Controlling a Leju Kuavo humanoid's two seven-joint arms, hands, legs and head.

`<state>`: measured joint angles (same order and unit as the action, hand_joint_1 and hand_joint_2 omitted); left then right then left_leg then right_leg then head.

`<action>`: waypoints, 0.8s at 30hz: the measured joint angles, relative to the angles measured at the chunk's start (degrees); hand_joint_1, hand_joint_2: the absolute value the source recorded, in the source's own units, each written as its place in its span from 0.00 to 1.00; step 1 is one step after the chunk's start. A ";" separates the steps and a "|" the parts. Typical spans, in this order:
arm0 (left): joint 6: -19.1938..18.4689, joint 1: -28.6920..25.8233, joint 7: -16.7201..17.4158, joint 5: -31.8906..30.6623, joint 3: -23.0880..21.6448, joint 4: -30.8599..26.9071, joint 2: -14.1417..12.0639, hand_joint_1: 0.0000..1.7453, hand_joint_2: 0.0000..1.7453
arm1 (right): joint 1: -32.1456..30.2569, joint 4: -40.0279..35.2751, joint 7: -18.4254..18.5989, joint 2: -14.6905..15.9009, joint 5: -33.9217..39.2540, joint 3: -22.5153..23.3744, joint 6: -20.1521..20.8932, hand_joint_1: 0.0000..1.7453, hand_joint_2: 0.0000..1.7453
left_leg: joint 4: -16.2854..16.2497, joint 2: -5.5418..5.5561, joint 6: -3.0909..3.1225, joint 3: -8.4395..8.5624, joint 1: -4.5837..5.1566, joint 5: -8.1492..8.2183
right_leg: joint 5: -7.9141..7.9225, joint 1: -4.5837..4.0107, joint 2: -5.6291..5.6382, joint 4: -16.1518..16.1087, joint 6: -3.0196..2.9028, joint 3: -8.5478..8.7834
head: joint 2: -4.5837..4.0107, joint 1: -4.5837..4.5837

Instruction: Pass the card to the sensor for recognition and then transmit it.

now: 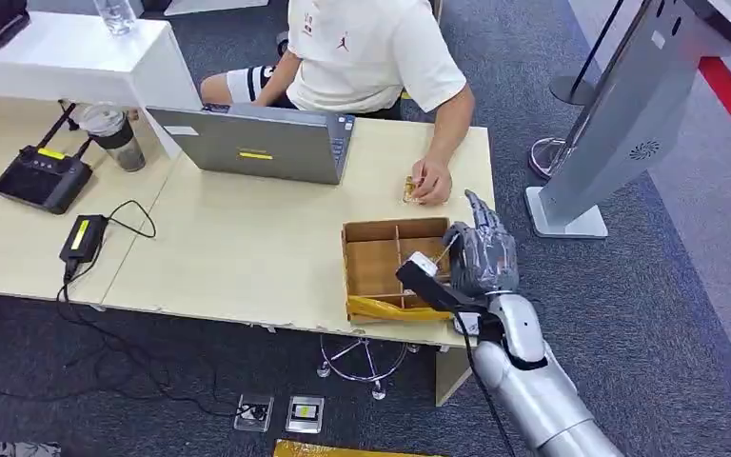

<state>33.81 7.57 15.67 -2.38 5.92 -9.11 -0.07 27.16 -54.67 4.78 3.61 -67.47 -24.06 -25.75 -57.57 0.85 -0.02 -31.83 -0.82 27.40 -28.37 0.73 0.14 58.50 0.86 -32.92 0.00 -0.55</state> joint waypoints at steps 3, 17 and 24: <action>0.28 0.00 0.31 -0.04 0.00 0.00 0.28 0.00 1.00 | 0.47 -1.18 -1.29 -0.26 1.87 0.98 -1.68 1.00 1.00 | 0.00 0.00 0.00 0.00 0.00 0.00 | 0.01 0.00 0.00 0.00 0.00 0.00 | 0.00 0.00; 1.25 0.12 1.53 -2.03 -0.02 -0.02 0.96 0.00 1.00 | 9.94 -0.12 -18.84 -3.65 24.67 4.33 -13.53 1.00 1.00 | 0.01 -0.09 -0.01 -0.02 0.00 -0.01 | 0.05 0.00 0.15 0.03 0.01 -0.03 | 0.00 0.02; -0.11 0.13 -0.85 -2.21 -0.04 -0.02 0.87 0.00 1.00 | 21.83 11.10 -17.46 -7.60 22.82 4.11 -13.46 1.00 1.00 | 0.00 0.01 0.00 -0.05 -0.01 -0.10 | 0.08 -0.01 0.07 0.04 0.00 -0.03 | 0.00 0.00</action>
<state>33.71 7.71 14.82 -4.59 5.88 -9.14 0.81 48.99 -43.57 -12.68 -4.00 -44.65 -19.96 -39.21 -57.56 0.86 -0.02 -31.88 -0.83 27.30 -28.29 0.72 0.21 58.54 0.86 -32.95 0.00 -0.55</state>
